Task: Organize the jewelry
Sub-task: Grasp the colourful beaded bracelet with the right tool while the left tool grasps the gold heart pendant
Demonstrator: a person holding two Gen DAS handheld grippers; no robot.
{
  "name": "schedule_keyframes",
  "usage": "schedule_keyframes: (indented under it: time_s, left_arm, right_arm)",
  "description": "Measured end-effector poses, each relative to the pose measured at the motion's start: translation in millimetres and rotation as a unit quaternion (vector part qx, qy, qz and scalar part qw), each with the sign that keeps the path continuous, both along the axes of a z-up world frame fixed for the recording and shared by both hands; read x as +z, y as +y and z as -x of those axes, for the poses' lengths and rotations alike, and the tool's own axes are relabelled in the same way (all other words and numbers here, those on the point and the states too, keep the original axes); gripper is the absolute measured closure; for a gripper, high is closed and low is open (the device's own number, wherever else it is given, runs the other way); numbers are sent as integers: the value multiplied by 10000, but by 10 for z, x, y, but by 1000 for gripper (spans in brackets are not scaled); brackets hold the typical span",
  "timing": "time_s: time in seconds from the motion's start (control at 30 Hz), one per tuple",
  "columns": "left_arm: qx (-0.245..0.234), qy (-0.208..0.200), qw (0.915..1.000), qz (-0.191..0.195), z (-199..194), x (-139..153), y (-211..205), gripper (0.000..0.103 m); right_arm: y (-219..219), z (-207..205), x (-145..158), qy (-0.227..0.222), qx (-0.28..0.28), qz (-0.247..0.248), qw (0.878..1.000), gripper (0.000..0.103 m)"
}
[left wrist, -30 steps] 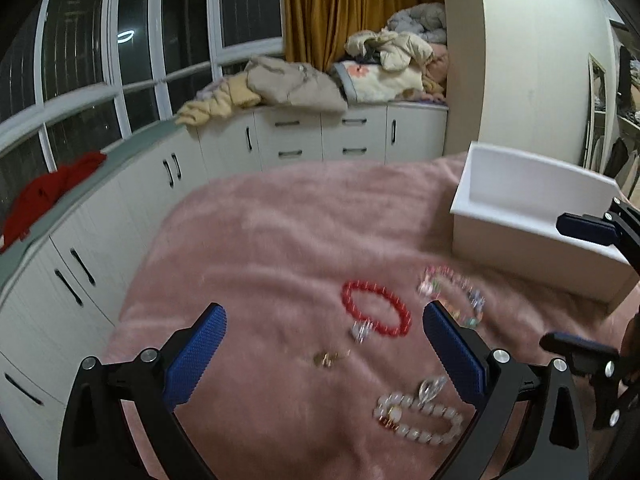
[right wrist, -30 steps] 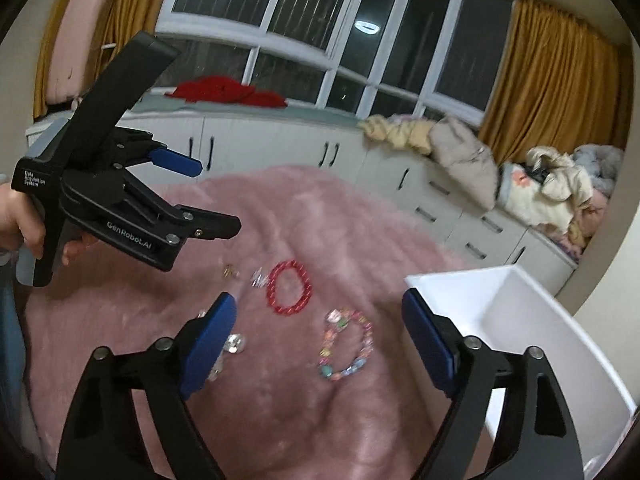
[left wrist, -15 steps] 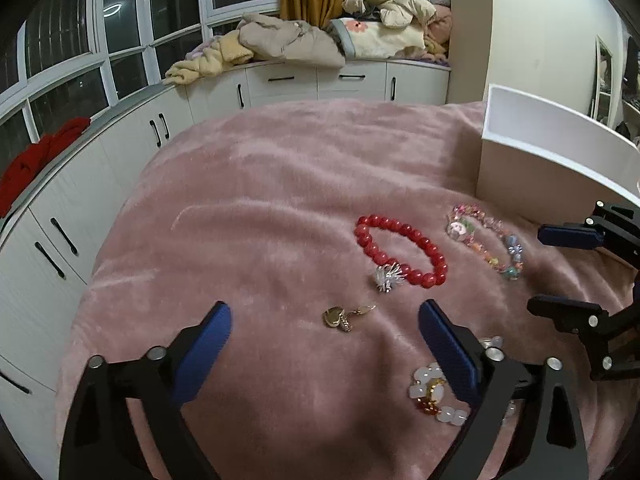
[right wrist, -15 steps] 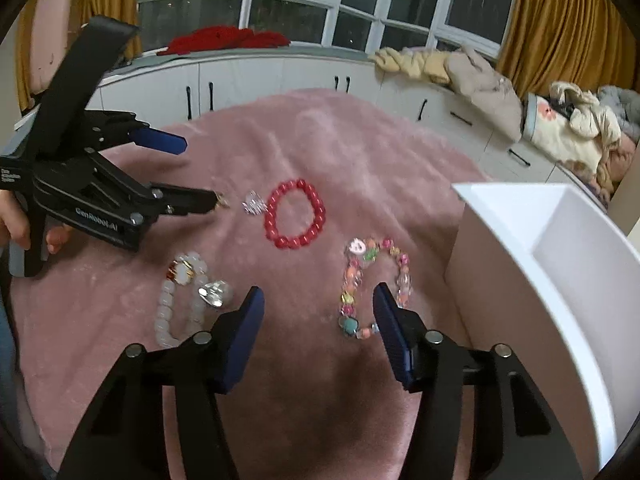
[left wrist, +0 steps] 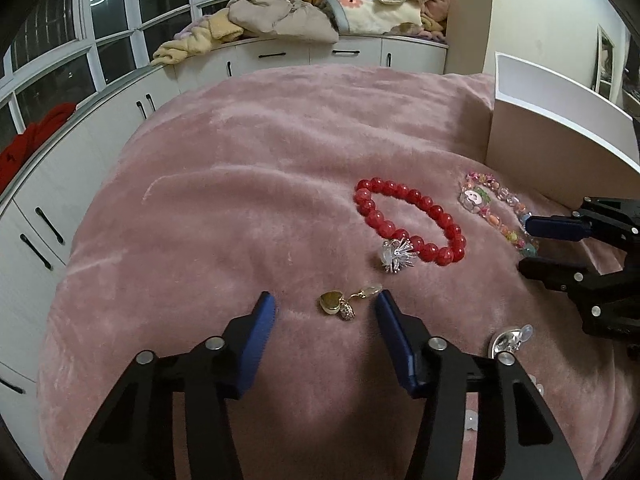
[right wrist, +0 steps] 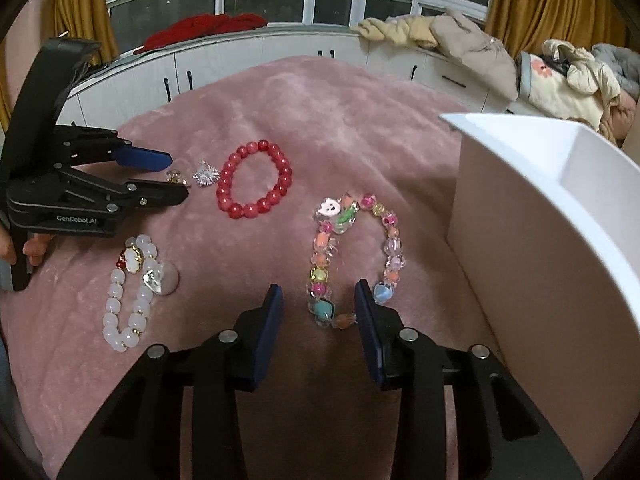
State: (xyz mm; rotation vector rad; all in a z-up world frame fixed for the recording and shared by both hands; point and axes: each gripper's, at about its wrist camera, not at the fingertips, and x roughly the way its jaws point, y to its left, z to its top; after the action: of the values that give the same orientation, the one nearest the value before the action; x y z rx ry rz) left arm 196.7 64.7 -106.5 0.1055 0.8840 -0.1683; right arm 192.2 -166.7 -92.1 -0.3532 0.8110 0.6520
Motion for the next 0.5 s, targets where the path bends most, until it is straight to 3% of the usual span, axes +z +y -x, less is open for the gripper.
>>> schedule_keyframes:
  time_s: [0.13,0.27,0.5]
  left_arm:
    - [-151,20,9999,17,19,-5,-43,66]
    - [-267,22,9996,45,38,2,-75,79]
    - [-245,21,9994,229,70,48,-33,80]
  right_arm:
    - [35,7,-30,86,127,40,9999,87]
    - [37,15,-18,266,143,-74,9995,88]
    - [1,35,88,672,165,-617,9957,88]
